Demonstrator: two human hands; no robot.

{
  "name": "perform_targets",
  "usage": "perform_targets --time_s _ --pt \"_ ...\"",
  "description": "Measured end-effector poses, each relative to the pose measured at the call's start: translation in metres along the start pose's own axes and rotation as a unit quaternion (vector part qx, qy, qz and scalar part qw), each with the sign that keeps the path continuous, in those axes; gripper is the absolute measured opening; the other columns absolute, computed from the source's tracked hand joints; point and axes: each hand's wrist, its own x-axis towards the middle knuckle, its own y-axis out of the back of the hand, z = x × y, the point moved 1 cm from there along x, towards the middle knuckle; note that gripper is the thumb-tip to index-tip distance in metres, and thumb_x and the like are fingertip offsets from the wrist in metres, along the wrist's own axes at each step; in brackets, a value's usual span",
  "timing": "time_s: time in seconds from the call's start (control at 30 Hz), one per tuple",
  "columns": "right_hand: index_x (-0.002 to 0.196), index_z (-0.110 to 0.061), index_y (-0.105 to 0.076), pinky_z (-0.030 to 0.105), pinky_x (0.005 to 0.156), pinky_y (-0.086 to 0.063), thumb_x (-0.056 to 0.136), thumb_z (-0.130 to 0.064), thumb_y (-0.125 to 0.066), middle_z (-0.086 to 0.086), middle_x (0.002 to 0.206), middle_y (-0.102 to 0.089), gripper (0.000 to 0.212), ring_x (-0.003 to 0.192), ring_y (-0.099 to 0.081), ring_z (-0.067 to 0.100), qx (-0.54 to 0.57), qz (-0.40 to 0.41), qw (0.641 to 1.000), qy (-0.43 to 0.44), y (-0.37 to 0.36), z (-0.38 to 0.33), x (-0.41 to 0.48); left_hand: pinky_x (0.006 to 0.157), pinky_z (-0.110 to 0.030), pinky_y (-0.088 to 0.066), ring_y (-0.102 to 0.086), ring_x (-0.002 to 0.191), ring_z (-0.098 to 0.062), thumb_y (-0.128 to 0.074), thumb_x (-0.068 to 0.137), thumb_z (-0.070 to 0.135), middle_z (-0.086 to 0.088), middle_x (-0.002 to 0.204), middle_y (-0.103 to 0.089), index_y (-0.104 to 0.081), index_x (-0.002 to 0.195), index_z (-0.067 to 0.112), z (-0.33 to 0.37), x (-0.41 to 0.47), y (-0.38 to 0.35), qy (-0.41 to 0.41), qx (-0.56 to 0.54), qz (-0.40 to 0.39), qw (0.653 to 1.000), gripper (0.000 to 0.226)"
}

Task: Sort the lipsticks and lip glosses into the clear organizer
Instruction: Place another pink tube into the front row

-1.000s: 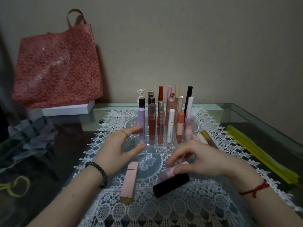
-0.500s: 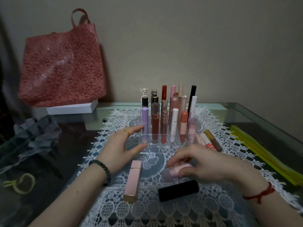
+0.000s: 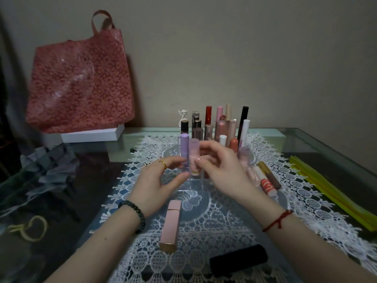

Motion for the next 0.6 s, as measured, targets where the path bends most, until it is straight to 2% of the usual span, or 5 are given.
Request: perform_targets --time_s 0.1,0.23,0.3,0.4,0.6 --pt "0.097 -0.024 -0.055 0.016 0.072 -0.053 0.083 -0.006 -0.059 -0.011 0.089 -0.062 0.023 0.084 -0.063 0.005 0.011 0.021 1.000 -0.005 -0.015 0.008 0.007 0.072 -0.011 -0.042 -0.057 0.077 0.001 -0.063 0.077 0.038 0.014 0.074 -0.061 -0.056 0.083 0.037 0.001 0.001 0.004 -0.001 -0.032 0.052 0.998 0.009" --pt "0.103 -0.016 -0.059 0.012 0.071 -0.051 0.080 -0.006 -0.064 -0.005 0.091 -0.064 0.026 0.084 -0.062 0.006 -0.008 0.054 0.999 -0.005 -0.024 0.015 0.010 0.063 -0.011 -0.040 -0.053 0.066 -0.003 -0.058 0.078 0.049 0.013 0.065 -0.058 -0.054 0.069 0.034 0.004 0.001 0.007 -0.036 -0.037 0.076 0.996 0.018" --pt "0.105 -0.013 -0.061 0.013 0.071 -0.052 0.079 -0.007 -0.066 -0.003 0.092 -0.066 0.028 0.084 -0.063 0.008 -0.022 0.055 0.998 -0.010 -0.024 0.018 0.009 0.063 -0.011 -0.040 -0.054 0.068 -0.002 -0.054 0.077 0.051 0.017 0.069 -0.060 -0.053 0.070 0.035 0.003 0.001 0.005 -0.028 -0.018 0.063 0.997 0.017" --pt "0.102 -0.013 -0.062 0.016 0.071 -0.054 0.077 -0.011 -0.069 -0.001 0.090 -0.067 0.027 0.082 -0.064 0.010 -0.028 0.052 0.998 -0.018 -0.024 0.020 0.006 0.065 -0.006 -0.040 -0.054 0.072 0.005 -0.057 0.075 0.042 0.018 0.068 -0.059 -0.051 0.078 0.038 -0.003 0.002 0.003 0.007 -0.007 0.062 0.998 0.008" --pt "0.100 -0.012 -0.063 0.027 0.073 -0.056 0.076 -0.012 -0.070 0.005 0.088 -0.067 0.025 0.082 -0.064 0.017 -0.039 0.055 0.998 -0.014 -0.023 0.019 0.004 0.071 -0.014 -0.044 -0.056 0.078 0.006 -0.063 0.078 0.031 0.021 0.080 -0.061 -0.050 0.085 0.046 -0.012 0.002 0.000 0.036 0.015 0.043 0.998 0.021"
